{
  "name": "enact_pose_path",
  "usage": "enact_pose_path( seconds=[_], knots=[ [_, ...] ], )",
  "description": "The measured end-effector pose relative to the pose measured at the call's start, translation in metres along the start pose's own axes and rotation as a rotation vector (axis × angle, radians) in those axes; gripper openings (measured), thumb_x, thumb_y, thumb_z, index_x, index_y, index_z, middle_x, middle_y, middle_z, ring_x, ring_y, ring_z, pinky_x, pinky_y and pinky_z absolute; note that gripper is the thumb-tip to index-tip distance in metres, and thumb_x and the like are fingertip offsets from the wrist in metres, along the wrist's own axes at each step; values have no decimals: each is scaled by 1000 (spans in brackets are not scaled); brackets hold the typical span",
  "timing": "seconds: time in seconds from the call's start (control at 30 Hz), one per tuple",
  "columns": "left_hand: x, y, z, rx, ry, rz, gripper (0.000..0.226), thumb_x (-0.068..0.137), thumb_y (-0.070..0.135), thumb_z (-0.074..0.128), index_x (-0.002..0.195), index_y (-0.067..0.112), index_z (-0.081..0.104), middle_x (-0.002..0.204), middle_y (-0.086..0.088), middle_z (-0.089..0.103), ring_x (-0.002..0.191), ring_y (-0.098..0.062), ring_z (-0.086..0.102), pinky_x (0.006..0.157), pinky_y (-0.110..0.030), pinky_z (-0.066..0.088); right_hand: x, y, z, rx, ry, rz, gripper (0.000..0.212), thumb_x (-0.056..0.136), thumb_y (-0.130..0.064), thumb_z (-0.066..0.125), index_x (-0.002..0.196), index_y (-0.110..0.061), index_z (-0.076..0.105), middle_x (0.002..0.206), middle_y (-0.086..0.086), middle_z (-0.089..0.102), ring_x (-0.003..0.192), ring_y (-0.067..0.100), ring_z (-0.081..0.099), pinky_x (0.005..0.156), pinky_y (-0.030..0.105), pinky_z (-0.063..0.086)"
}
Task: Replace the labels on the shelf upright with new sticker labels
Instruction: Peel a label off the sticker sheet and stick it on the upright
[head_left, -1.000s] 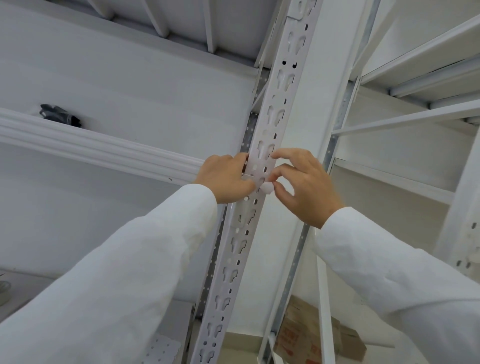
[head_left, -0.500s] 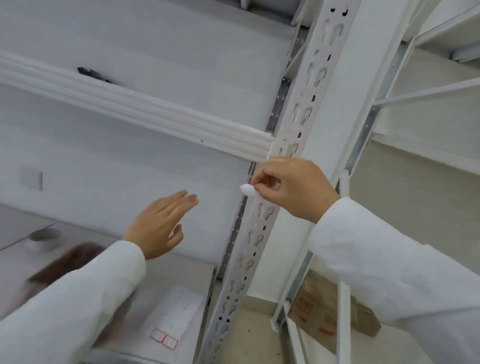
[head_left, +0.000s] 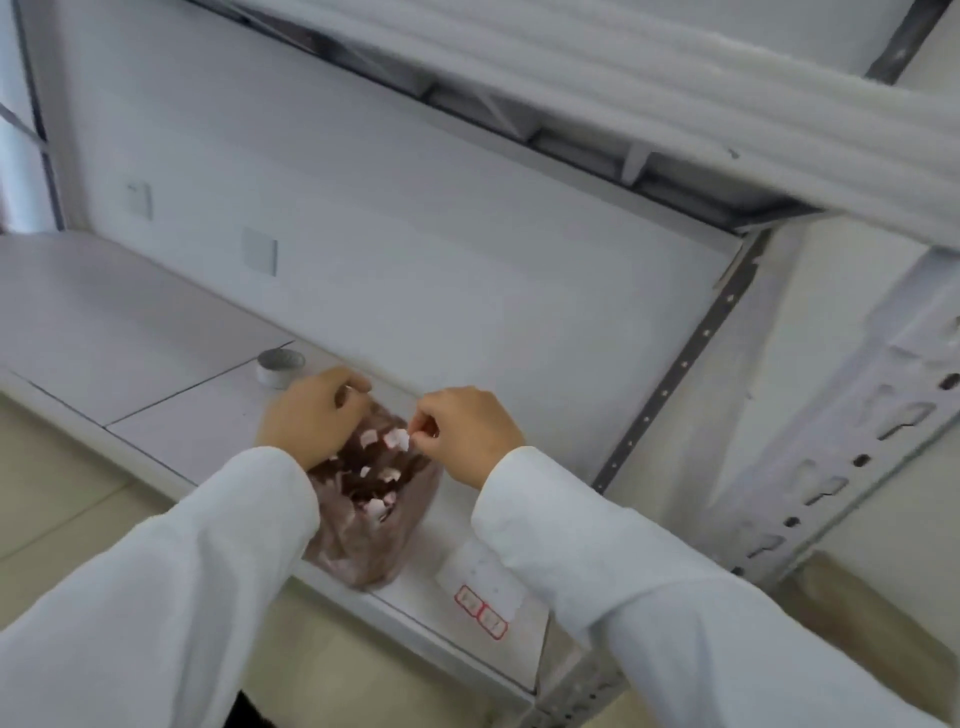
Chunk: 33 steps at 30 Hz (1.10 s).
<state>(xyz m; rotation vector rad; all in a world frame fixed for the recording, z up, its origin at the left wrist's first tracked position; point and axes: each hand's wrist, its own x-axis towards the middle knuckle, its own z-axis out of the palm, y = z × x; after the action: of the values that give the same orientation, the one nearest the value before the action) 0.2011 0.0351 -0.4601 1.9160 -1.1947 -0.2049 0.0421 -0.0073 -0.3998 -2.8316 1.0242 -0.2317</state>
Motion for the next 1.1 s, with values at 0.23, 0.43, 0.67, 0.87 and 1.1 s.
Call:
enact_pose_path(
  seconds=[0.23, 0.43, 0.67, 0.87, 1.1],
  knots=[
    [7, -33, 4, -15, -122, -97, 17, 86, 19, 48, 89, 33, 58, 90, 3, 73, 94, -21, 63, 90, -35, 46, 49, 17, 86, 132, -96, 223, 10, 79, -20, 56, 70, -23, 58, 95, 4, 70, 90, 28, 63, 78, 31, 47],
    [8, -47, -1, 2, -114, -178, 17, 86, 21, 47, 88, 34, 59, 87, 9, 72, 94, -18, 60, 89, -33, 45, 59, 27, 101, 131, -144, 228, 5, 82, -21, 60, 77, -21, 61, 97, 7, 70, 92, 29, 62, 82, 37, 49],
    [6, -43, 0, -17, -137, -189, 19, 87, 20, 46, 87, 34, 59, 83, 11, 72, 92, -16, 61, 87, -31, 45, 59, 32, 104, 114, -100, 158, 23, 87, -14, 52, 100, -21, 70, 113, 4, 68, 106, 28, 59, 93, 36, 44],
    [6, -34, 5, 6, -179, -174, 18, 86, 21, 46, 89, 35, 57, 87, 8, 72, 96, -19, 61, 94, -37, 46, 57, 49, 101, 266, -40, 279, 23, 76, -25, 69, 62, -22, 50, 83, 1, 67, 83, 22, 60, 73, 32, 45],
    [8, -25, 16, -5, -222, -160, 19, 84, 25, 44, 85, 40, 57, 97, 5, 72, 97, -20, 63, 93, -39, 47, 52, 60, 109, 441, 48, 264, 12, 81, -16, 62, 86, -23, 70, 90, -5, 71, 86, 13, 62, 82, 26, 47]
  ],
)
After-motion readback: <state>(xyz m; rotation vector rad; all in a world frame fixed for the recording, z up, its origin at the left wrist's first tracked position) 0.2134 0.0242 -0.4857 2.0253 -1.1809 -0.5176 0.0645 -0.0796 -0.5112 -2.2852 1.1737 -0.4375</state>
